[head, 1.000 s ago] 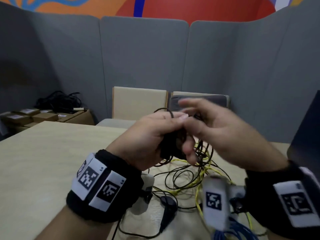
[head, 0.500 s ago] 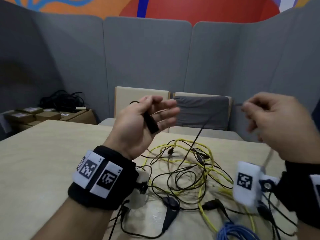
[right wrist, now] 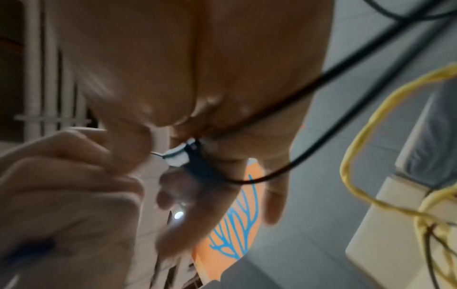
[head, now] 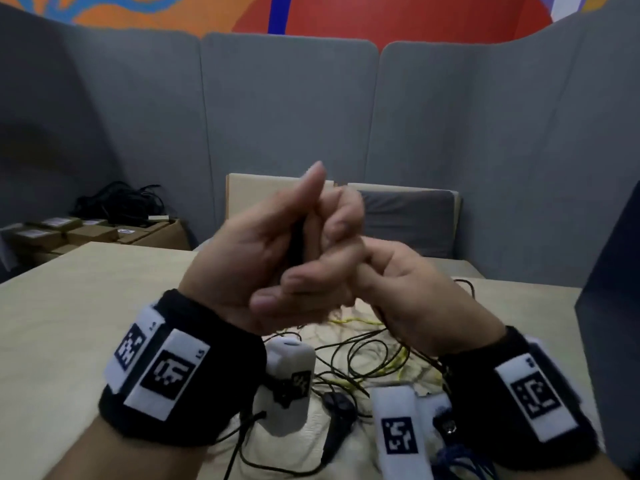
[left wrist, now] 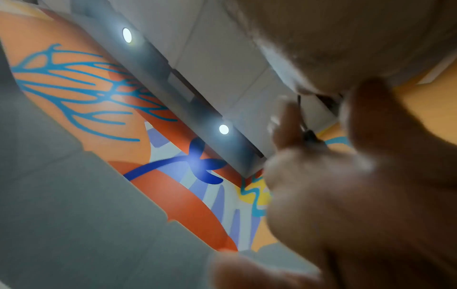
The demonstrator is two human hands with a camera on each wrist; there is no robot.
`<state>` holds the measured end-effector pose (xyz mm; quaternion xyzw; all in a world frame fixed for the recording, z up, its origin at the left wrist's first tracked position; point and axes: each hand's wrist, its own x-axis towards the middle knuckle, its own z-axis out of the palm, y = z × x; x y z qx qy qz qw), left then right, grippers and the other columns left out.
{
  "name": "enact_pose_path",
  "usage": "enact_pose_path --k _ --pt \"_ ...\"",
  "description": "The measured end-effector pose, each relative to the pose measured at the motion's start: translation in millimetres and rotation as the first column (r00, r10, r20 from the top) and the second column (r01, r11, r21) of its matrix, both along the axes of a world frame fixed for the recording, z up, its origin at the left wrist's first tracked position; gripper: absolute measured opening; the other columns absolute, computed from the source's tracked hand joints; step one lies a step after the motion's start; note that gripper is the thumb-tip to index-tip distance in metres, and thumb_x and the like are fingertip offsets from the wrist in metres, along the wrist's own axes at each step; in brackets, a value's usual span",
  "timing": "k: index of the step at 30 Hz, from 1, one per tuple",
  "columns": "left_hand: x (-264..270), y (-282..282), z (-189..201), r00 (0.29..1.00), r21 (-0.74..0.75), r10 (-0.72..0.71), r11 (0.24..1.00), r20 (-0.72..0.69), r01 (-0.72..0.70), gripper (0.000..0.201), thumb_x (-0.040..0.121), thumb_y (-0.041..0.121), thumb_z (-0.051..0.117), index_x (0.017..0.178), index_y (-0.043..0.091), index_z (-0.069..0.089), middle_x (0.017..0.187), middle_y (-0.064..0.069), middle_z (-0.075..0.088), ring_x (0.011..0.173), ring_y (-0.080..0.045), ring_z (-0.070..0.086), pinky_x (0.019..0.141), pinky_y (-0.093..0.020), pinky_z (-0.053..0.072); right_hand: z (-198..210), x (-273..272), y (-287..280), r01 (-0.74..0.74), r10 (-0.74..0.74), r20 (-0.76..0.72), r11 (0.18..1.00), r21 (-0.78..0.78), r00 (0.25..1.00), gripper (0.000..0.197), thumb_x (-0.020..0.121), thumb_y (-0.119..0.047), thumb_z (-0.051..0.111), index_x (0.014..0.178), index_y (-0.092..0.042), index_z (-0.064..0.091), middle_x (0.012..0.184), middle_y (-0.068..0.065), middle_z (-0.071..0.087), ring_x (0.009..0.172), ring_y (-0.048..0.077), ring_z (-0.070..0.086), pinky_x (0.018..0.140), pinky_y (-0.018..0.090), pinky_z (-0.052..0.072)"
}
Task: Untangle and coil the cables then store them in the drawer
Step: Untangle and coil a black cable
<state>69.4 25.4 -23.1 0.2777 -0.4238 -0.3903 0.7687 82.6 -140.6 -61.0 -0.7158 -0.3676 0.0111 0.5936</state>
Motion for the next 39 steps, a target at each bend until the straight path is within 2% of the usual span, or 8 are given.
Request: enact_pose_path --k 4,12,17,22,25,28,34,39 --pt "9.3 2.0 1.2 0.89 -0.054 0.449 0.894 0.081 -0.446 0.041 0.099 0.036 0.029 0.079 0.01 0.053 0.056 -0.003 0.049 0.041 -0.014 0.048 0.041 -0.019 0.039 7.5 -5.5 -8.7 0.093 -0.096 -0.041 0.994 -0.056 0.995 0.012 0.091 -0.023 0.058 0.086 -0.012 0.058 0.06 -0.003 0.041 0.044 0.014 0.04 0.048 0.032 0.044" --pt "32.5 13.5 1.1 0.404 -0.255 0.91 0.37 -0.094 -0.893 0.032 0.104 0.011 0.026 0.111 0.01 0.058 0.094 -0.004 0.072 0.106 -0.024 0.067 0.096 -0.035 0.051 22.5 -10.9 -35.9 0.349 -0.327 0.123 0.867 -0.356 0.937 0.021 0.096 -0.024 0.057 0.075 -0.024 0.061 0.05 -0.009 0.042 0.045 0.016 0.037 0.045 0.032 0.032" --pt "41.3 1.8 -18.7 0.191 -0.074 0.9 0.238 0.391 -0.969 0.036 0.098 -0.008 0.034 0.111 0.013 0.059 0.096 -0.002 0.07 0.101 -0.019 0.067 0.087 -0.023 0.049 44.4 -31.3 -48.4 0.436 -0.334 0.33 0.843 -0.314 0.883 0.013 0.089 -0.017 0.065 0.076 -0.018 0.066 0.048 -0.015 0.051 0.043 0.002 0.043 0.045 0.011 0.032" --pt "27.8 -26.8 -28.8 0.241 0.0 0.748 0.306 0.619 -0.952 0.029 0.104 0.01 0.032 0.119 0.025 0.052 0.095 -0.012 0.066 0.081 -0.03 0.07 0.077 -0.029 0.055 55.8 -48.4 -55.8 0.459 -0.339 0.426 0.861 -0.219 0.839 0.006 0.079 -0.036 0.068 0.082 -0.031 0.068 0.057 -0.01 0.058 0.048 0.005 0.047 0.047 0.021 0.038" --pt "26.2 -38.7 -27.7 0.348 -0.038 0.919 0.361 0.187 -0.932 0.02 0.105 0.019 0.03 0.107 0.014 0.049 0.075 -0.011 0.064 0.071 -0.03 0.068 0.075 -0.044 0.056 57.3 -56.8 -47.3 0.36 -0.2 0.353 0.8 -0.48 0.914 0.002 0.087 -0.037 0.068 0.086 -0.036 0.07 0.069 -0.002 0.068 0.063 0.02 0.06 0.06 0.033 0.049" --pt "38.4 -34.4 -32.0 0.293 -0.075 0.956 0.292 -0.004 -0.954 0.024 0.106 0.017 0.027 0.096 0.01 0.047 0.065 -0.006 0.063 0.073 -0.027 0.069 0.08 -0.043 0.056 57.7 -61.7 -40.4 0.283 -0.125 0.312 0.797 -0.533 0.942 0.006 0.085 -0.04 0.067 0.086 -0.037 0.071 0.069 -0.002 0.067 0.063 0.016 0.06 0.058 0.026 0.047" --pt "34.7 -29.1 -39.4 0.582 0.099 0.741 0.587 0.333 -0.804 0.019 0.1 0.004 0.036 0.094 0.003 0.054 0.074 -0.01 0.06 0.071 -0.022 0.063 0.063 -0.027 0.053 58.4 -53.7 -48.5 0.616 -0.478 0.584 0.786 -0.048 0.656 0.007 0.079 -0.031 0.065 0.079 -0.036 0.071 0.066 -0.016 0.066 0.059 0.005 0.057 0.052 0.012 0.038" --pt "14.5 -36.5 -39.1 0.733 0.247 0.471 0.731 0.491 -0.636 0.042 0.094 0.038 0.034 0.084 0.006 0.06 0.055 -0.005 0.049 0.048 -0.02 0.045 0.048 -0.026 0.034 49.5 -35.9 -44.7 0.683 -0.615 0.6 0.715 0.149 0.512 0.012 0.083 -0.028 0.069 0.075 -0.035 0.064 0.076 -0.015 0.064 0.063 0.004 0.055 0.058 0.009 0.038"
